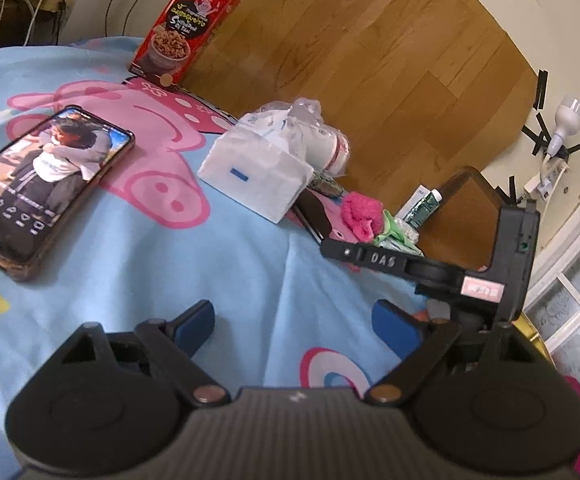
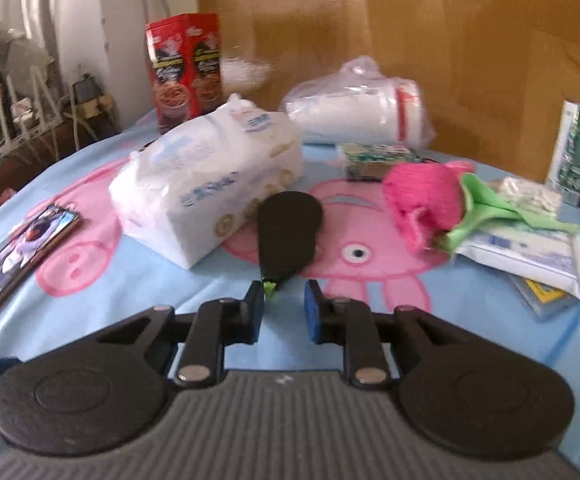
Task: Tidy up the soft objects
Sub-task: 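Close the right tool on the black pouch and lift it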
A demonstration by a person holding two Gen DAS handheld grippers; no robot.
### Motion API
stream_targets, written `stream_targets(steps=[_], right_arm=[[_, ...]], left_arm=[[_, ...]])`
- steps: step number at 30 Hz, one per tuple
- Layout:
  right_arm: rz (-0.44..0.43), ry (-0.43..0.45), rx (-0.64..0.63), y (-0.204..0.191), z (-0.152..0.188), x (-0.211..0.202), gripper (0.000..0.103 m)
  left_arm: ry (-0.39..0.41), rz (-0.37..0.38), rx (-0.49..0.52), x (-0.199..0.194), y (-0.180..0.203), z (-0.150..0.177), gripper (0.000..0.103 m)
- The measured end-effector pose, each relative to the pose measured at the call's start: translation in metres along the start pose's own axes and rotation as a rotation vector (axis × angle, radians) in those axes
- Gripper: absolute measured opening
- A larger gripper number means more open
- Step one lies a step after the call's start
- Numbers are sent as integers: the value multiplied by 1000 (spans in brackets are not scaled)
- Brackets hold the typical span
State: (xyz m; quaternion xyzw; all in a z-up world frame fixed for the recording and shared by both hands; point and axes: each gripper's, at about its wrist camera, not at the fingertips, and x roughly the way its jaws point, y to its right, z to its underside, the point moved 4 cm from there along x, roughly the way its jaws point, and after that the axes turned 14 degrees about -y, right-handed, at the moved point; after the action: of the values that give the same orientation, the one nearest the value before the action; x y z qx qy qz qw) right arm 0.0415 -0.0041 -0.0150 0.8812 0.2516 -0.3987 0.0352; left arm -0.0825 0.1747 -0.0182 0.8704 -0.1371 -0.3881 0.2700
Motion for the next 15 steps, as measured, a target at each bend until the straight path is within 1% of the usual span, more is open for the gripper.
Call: stream_targets(steps=[2, 3, 4, 6, 9, 11, 12, 13, 15], right_arm=[[-25, 17, 18, 1, -4, -4, 31], [-25, 26, 15, -1, -6, -5, 37], [-18, 40, 5, -4, -9, -6, 40], [-5, 47, -11, -8, -15, -2, 52], [26, 19, -37, -9, -25, 16, 56], [40, -8, -40, -3, -28, 32, 54], [34, 2, -42, 0, -29, 32, 44], [31, -4, -43, 3, -29, 30, 40], [-17, -24, -30, 9, -23, 20, 40]], left_arm=[[-4, 6, 5, 2, 2, 0, 89], [-6, 7, 9, 2, 3, 0, 89], [-7, 8, 12, 2, 4, 0, 89], [-8, 10, 11, 2, 3, 0, 89], [-12, 10, 2, 1, 2, -1, 89], [-11, 10, 0, 0, 3, -1, 89], [-10, 10, 2, -1, 4, -1, 89], [-9, 10, 4, -2, 4, -1, 89], [-13, 13, 5, -2, 6, -2, 89]])
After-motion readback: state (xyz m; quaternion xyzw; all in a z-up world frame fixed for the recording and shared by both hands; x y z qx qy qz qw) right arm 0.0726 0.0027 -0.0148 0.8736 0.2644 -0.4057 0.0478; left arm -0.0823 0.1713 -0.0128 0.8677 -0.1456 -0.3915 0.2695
